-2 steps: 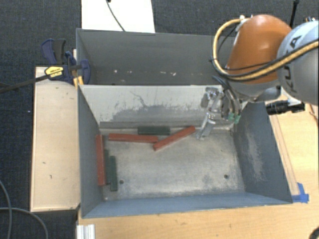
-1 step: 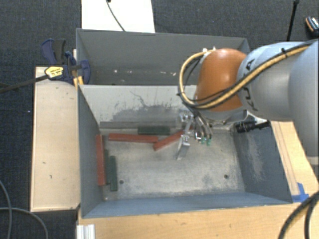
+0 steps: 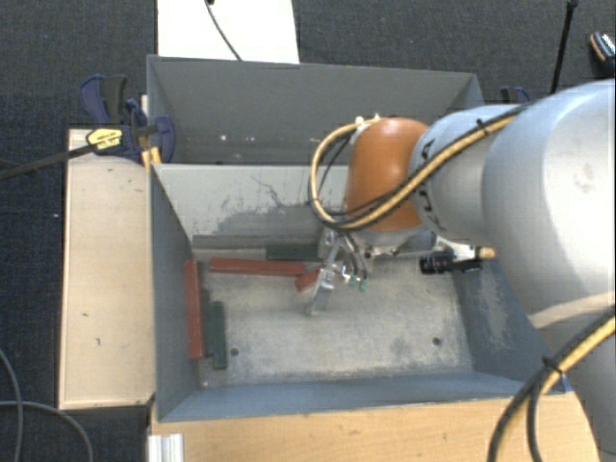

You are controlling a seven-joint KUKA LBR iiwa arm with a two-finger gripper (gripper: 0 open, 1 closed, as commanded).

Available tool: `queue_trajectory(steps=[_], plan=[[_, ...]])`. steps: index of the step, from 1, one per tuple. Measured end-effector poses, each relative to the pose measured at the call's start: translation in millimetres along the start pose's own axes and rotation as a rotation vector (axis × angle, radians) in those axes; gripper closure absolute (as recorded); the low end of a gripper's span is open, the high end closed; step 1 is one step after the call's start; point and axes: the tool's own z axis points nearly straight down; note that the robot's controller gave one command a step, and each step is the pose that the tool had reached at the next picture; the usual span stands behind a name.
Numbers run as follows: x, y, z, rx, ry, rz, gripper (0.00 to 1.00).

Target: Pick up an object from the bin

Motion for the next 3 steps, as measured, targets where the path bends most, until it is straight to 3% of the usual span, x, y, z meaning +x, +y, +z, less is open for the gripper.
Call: queue_trajectory(steps=[1,2,3], plan=[[-3.6,-0.9,-6.3,-0.002,-0.010,-0.001,1.00],[-1.7,-0.9,-3.4,-0.001,-0.005,-0.001,0.00],[-3.0,-1.2,-5.7,-0.001,-0.009,-0.002,1.00]])
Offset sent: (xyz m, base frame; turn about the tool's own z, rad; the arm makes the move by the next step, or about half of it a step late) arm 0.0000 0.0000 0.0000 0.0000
